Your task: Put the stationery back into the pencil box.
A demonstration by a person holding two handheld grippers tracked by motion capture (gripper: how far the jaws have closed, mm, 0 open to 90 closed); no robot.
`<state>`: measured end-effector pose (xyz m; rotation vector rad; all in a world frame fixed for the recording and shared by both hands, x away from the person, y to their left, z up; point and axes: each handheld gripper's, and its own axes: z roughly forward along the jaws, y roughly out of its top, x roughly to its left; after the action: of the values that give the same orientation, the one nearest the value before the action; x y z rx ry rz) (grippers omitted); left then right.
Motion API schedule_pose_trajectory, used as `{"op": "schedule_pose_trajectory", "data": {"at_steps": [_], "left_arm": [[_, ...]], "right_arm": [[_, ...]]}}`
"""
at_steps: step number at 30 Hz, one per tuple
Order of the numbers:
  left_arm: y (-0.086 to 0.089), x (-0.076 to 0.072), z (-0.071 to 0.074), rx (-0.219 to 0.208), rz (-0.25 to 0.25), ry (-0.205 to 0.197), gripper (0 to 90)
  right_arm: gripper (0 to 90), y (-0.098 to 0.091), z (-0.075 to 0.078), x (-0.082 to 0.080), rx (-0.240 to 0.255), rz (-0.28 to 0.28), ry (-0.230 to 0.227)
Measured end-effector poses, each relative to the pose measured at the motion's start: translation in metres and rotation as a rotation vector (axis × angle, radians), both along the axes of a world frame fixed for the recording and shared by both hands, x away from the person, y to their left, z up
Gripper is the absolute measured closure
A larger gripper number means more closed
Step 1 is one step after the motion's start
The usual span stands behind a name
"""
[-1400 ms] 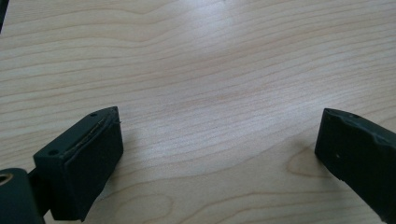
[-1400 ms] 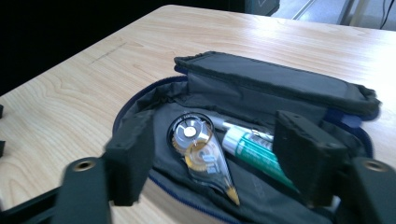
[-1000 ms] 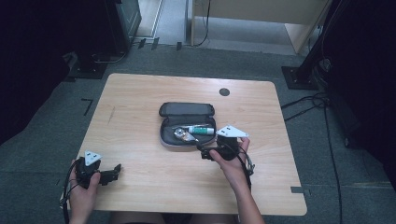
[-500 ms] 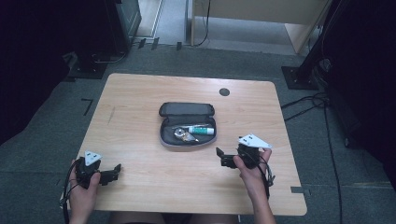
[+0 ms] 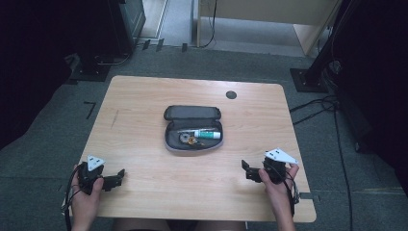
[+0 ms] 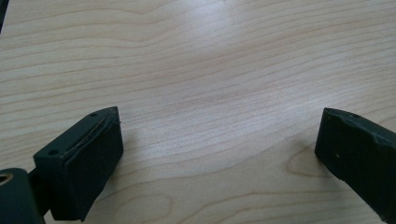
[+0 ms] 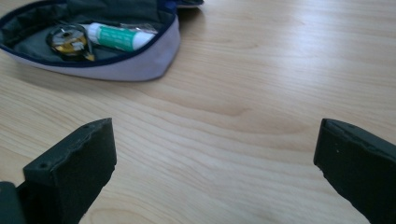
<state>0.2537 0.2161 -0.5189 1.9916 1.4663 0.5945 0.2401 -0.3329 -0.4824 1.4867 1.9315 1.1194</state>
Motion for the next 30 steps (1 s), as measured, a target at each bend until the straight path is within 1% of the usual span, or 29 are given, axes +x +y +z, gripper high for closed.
{"op": "schedule_pose_trajectory", "data": {"at_steps": [8,10,14,18,24,26,28,30], "left_arm": [[0.000,0.000,0.000,0.000,0.000,0.000,1.3],[0.000,0.000,0.000,0.000,0.000,0.000,1.3],[0.000,0.000,0.000,0.000,0.000,0.000,1.3],[0.000,0.000,0.000,0.001,0.000,0.000,1.3],[0.000,0.000,0.000,0.001,0.000,0.001,1.3],[0.000,0.000,0.000,0.002,0.000,0.001,1.3],[0.000,0.000,0.000,0.001,0.000,0.000,1.3],[0.000,0.000,0.000,0.002,0.000,0.001,1.3]], "right_arm": [[0.0,-0.023,-0.012,-0.013,-0.009,-0.054,0.027],[0.0,-0.029,-0.016,-0.016,-0.025,-0.064,0.033],[0.0,-0.038,-0.025,-0.022,-0.041,-0.090,0.057],[0.0,-0.048,-0.033,-0.028,-0.041,-0.119,0.081],[0.0,-0.065,-0.041,-0.034,-0.080,-0.160,0.121],[0.0,-0.070,-0.043,-0.036,-0.097,-0.177,0.141],[0.0,-0.074,-0.043,-0.037,-0.081,-0.182,0.143],[0.0,-0.075,-0.044,-0.037,-0.115,-0.186,0.152]]}}
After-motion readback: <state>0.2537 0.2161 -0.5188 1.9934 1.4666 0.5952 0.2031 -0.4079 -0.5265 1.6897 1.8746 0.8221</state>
